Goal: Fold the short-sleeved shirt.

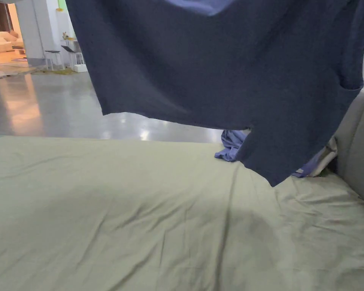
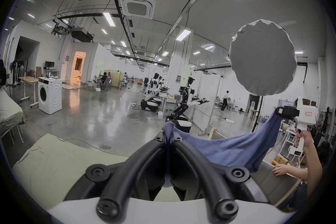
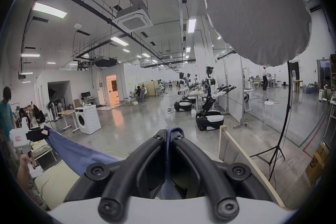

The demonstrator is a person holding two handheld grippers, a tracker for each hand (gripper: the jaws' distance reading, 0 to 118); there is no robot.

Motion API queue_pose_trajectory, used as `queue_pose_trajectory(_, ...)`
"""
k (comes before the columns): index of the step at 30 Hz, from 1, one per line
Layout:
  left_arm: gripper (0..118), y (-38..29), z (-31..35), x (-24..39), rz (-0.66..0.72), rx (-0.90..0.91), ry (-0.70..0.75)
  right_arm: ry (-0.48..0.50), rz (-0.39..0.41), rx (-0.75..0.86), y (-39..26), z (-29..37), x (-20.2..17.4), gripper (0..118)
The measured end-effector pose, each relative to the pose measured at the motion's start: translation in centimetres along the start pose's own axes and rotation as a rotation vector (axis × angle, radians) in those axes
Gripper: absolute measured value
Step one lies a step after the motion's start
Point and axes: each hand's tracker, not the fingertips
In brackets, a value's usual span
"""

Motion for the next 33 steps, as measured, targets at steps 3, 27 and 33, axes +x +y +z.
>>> queue_pose_trajectory(3, 3, -0.7, -1.6, -0.3, 0.01, -0.038, -0.003, 0.004, 0.003, -0.035, -0.9, -1.7, -0.1, 5)
queue_pose_trajectory(27, 3, -6.0, -8.5, -1.4, -0.022, 0.029, 0.018, -0.027, 0.055, 0.042, -5.3, -10.8, -1.2, 5)
queue_pose_trajectory(33, 3, -8.0, -9.3, -1.8, -0.019, -0.011, -0.018, 0.029, 0.009, 0.019, -7.5, -11.3, -0.3, 5)
